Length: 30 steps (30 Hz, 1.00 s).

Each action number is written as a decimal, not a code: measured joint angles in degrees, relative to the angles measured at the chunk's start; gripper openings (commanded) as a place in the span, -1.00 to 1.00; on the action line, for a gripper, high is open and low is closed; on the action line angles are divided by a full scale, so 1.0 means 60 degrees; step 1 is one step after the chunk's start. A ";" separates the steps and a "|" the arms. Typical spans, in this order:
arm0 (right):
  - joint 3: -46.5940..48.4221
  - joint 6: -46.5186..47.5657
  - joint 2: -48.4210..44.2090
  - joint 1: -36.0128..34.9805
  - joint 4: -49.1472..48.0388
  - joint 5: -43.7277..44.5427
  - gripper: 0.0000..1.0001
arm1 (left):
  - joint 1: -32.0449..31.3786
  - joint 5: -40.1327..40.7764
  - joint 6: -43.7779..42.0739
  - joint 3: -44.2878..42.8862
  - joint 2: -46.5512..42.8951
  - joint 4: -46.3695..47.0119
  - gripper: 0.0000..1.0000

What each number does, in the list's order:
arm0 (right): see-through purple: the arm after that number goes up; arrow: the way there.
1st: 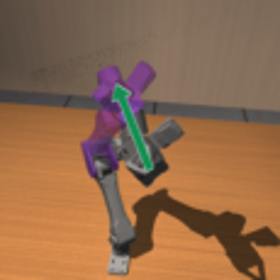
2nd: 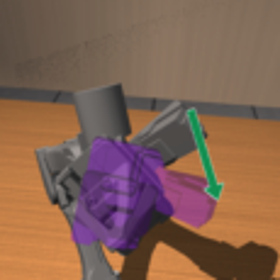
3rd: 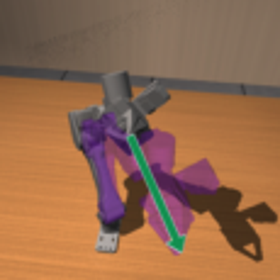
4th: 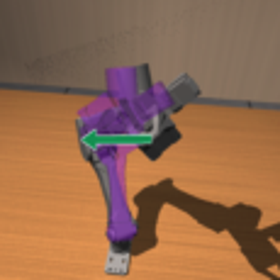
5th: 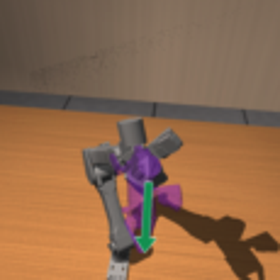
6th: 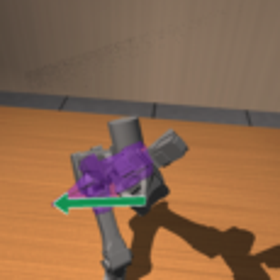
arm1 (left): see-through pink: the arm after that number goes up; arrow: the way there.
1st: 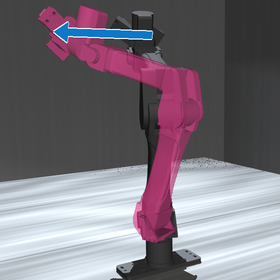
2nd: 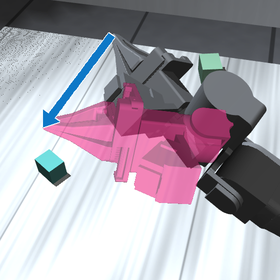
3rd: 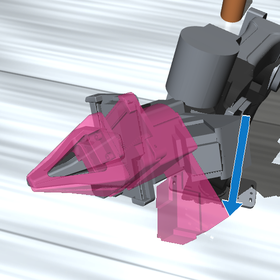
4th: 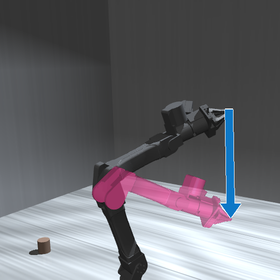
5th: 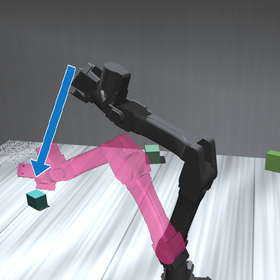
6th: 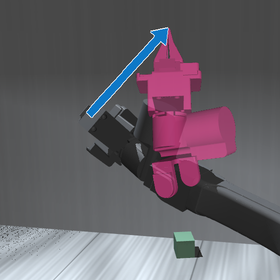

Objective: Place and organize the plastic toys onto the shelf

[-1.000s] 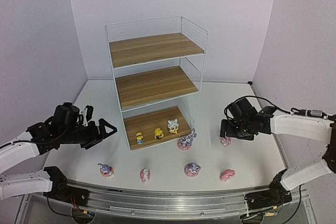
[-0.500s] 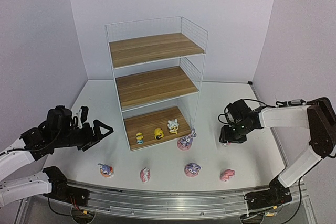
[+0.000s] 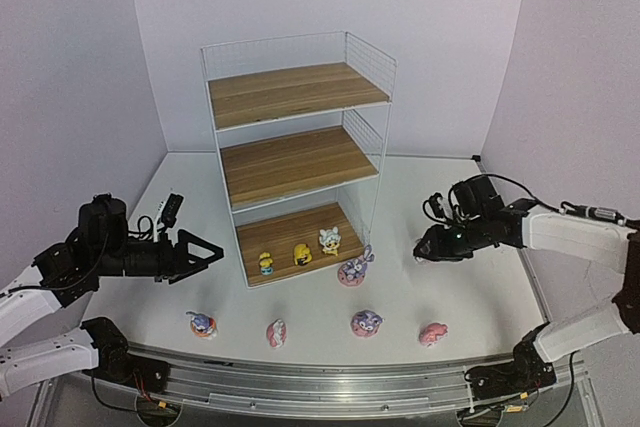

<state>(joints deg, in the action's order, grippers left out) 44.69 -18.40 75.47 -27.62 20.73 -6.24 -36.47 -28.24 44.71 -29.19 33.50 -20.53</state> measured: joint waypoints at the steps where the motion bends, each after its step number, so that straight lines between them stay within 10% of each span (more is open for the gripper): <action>1: -0.0018 0.0166 -0.0347 -0.0008 0.0000 -0.0579 -0.87 | -0.0006 -0.0431 -0.0031 0.0000 0.0081 0.0237 0.99; 10: 0.0407 0.1933 -0.1625 -0.2530 -0.0033 -0.4685 -0.97 | -0.0515 -0.2401 -0.0006 0.0081 0.1129 0.2262 0.99; 18: 0.2021 0.3383 0.0357 -0.4363 -0.0413 -0.6865 -0.98 | -0.4500 -0.1775 -0.0579 -0.0665 0.4671 0.4017 0.99; 30: 0.3171 0.4953 0.0993 -0.5672 -0.0670 -0.8492 -0.99 | -0.5078 -0.2988 -0.0038 -0.0709 0.6311 0.9117 0.82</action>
<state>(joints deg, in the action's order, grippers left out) 63.72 11.32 81.43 -61.65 16.71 -57.20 -66.93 -46.17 44.48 -33.45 71.37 34.17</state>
